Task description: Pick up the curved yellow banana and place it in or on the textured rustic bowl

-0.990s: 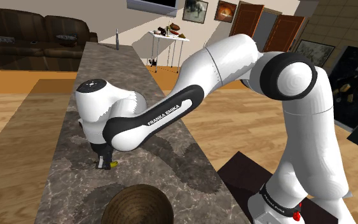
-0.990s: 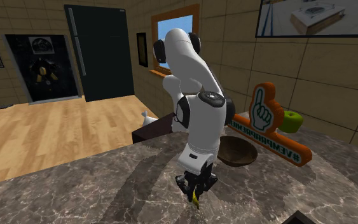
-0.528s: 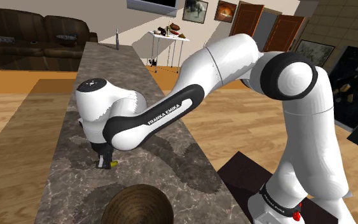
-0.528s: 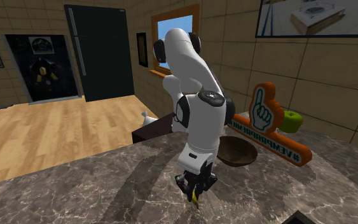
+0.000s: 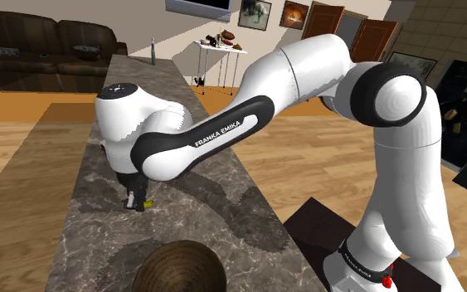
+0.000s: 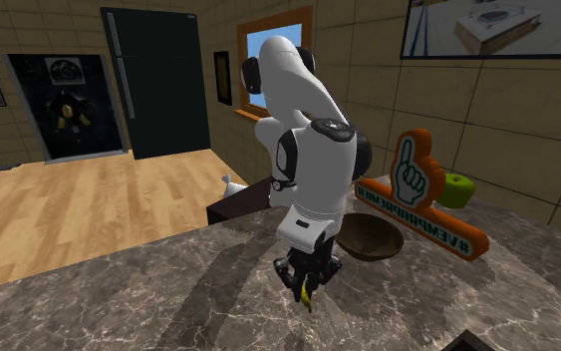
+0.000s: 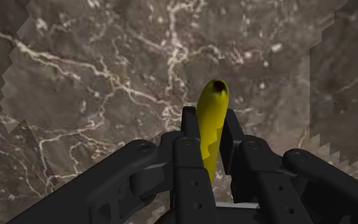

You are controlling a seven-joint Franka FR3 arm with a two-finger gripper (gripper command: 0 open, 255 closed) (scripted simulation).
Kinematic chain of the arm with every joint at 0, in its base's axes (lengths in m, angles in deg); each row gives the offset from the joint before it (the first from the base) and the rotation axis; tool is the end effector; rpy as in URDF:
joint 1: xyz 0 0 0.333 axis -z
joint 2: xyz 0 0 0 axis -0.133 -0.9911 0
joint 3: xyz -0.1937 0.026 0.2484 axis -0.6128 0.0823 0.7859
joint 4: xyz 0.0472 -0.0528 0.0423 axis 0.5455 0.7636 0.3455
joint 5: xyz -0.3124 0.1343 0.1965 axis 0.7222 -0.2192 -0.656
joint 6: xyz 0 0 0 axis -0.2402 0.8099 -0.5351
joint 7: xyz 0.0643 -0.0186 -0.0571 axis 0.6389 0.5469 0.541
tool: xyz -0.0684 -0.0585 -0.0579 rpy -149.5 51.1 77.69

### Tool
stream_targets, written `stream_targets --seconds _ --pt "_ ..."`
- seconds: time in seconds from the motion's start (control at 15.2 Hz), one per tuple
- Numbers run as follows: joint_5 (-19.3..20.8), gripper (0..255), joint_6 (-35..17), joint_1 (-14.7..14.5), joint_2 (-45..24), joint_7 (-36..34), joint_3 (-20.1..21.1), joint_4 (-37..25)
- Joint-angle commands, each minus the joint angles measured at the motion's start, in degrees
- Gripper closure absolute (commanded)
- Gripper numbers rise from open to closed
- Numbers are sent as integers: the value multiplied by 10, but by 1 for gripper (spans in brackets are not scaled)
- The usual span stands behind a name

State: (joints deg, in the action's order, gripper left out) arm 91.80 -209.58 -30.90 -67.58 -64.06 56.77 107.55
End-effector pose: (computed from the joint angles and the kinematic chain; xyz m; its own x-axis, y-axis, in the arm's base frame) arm 0.4992 0.4509 0.3282 0.6253 0.7800 -0.0243 0.7780 -0.6207 0.0969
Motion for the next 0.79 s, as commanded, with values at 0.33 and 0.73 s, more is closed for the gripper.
stream_targets --seconds 0.33,0.73 --pt "-14 255 41 4 23 13 7 -20" --pt "-23 255 79 5 39 22 11 -44"
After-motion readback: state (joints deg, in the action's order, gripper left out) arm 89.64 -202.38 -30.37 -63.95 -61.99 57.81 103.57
